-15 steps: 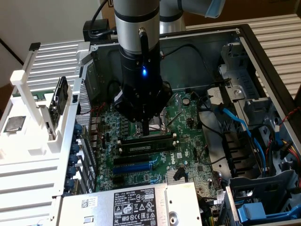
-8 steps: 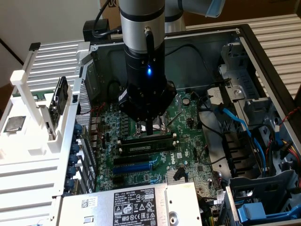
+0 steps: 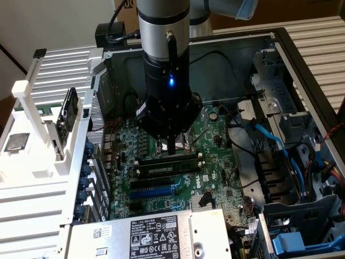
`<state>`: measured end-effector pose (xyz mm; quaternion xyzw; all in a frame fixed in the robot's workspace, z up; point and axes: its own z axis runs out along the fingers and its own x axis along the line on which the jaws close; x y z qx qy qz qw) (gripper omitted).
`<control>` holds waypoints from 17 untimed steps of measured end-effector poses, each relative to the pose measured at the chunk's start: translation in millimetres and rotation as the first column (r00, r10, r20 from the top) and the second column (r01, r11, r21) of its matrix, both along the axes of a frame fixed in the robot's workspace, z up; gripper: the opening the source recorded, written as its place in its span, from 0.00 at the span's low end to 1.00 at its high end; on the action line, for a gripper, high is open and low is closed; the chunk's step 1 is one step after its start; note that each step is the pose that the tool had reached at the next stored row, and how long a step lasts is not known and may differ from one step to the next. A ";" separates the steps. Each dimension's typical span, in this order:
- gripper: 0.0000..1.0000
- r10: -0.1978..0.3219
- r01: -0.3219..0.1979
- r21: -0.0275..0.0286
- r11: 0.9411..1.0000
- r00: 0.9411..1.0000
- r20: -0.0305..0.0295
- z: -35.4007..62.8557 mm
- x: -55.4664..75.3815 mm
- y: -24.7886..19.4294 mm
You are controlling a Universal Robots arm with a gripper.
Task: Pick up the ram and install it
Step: 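Press down the ram until it locks into place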
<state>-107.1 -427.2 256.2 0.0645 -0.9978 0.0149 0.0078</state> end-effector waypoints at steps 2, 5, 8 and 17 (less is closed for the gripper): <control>0.10 -0.024 0.024 0.000 1.000 1.000 0.000 0.0 0.0 0.0; 0.10 -0.072 0.072 0.000 0.997 0.997 0.000 0.0 0.0 0.0; 0.10 -0.118 0.118 0.000 0.993 0.993 0.000 0.0 0.0 0.0; 0.10 -0.155 0.155 0.000 0.988 0.988 0.000 0.0 0.0 0.0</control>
